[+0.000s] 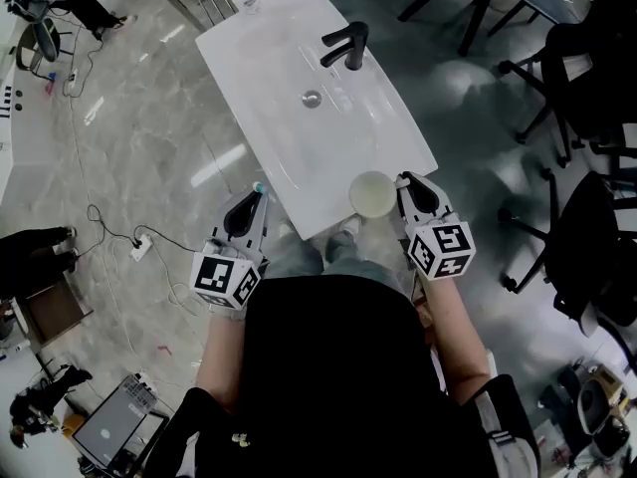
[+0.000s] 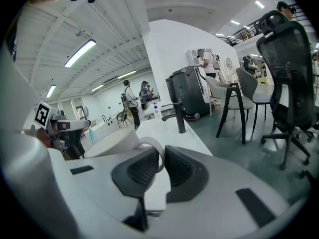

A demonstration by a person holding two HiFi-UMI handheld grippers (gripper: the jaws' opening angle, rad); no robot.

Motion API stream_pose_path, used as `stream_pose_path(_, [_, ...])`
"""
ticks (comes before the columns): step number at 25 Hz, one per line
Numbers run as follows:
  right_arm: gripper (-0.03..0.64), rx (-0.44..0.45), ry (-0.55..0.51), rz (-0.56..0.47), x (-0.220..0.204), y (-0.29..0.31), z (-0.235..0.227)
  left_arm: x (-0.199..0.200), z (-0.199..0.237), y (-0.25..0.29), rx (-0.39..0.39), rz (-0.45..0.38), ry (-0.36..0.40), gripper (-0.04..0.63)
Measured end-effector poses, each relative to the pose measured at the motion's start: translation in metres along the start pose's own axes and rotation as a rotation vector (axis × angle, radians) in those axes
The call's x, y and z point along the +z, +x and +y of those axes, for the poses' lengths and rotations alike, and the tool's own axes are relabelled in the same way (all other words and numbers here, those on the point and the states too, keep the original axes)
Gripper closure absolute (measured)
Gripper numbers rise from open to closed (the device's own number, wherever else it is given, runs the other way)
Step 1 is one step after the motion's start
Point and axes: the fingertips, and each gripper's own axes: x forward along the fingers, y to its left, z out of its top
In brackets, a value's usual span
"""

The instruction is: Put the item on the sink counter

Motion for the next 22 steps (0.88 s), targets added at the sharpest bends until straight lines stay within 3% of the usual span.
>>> stream_pose_path(9, [0.569,0.041,0.005,0.06,-0.021,0.033,-0.002,0.004,0.012,0.015,0.023,0.003,-0.021,0.558])
stream_pose_path(22, [0.569,0.206,-0.09,0.17,-0.083,0.093,0.073,-0.007,0.04,-0.017,0.096,0.015,-0.052,0.558])
